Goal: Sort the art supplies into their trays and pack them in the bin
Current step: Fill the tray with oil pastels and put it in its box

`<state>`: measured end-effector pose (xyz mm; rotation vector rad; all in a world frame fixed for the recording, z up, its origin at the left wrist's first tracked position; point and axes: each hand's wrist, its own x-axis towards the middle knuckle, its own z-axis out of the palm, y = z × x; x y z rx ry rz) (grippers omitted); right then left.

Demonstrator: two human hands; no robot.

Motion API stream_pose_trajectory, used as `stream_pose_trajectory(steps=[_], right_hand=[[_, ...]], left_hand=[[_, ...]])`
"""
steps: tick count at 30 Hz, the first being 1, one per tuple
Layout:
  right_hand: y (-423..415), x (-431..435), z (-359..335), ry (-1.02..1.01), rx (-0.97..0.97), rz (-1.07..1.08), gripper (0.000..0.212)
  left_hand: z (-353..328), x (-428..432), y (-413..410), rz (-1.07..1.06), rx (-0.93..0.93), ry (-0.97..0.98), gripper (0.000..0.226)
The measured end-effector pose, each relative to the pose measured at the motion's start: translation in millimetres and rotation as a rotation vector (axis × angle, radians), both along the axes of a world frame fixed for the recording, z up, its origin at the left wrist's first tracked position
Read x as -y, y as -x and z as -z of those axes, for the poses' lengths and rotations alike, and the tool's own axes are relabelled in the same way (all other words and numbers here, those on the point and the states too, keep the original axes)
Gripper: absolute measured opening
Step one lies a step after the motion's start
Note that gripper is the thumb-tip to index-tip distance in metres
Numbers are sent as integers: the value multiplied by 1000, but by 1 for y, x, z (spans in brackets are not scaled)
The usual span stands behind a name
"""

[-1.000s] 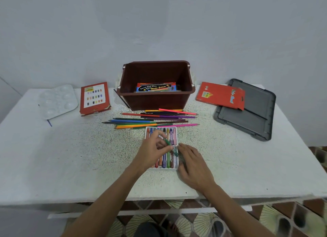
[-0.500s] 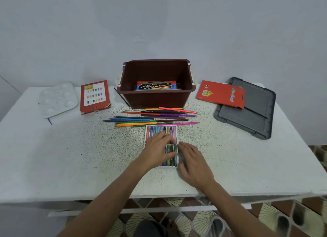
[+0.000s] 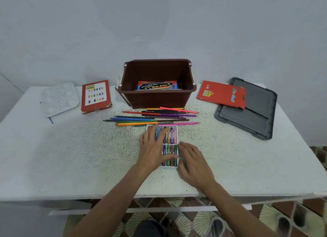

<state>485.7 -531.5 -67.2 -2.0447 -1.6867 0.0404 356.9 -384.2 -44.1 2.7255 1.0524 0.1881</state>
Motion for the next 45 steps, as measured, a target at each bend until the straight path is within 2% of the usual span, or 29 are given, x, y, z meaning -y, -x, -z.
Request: stream_pose_trajectory(steps=[3,7,11,14,20,29,38,45], right_hand=[[0,0,0,-11,-1,-4,52],[0,1,3,-27,12,-8,52],[-1,3,5,-124,46,-63,44],[2,7,2,-180,156,-173,41],[3,5,14,-39,229,-250,46],[5,4,12,48,258,-229,48],[5,7,12,-51,258,-240,45],[7,5,6,-78,226,-243,43]], left_hand=[[7,-1,8,0,42,-53,96],[12,-1,30,57,214,18,65],[19,-2,56,312,263,-107,44],[24,0,68,482,180,-197,48],[22,-2,75,553,70,-224,59],[18,-3,68,548,25,-276,59],[22,0,84,520,18,-243,70],[25,0,87,513,28,-213,70]])
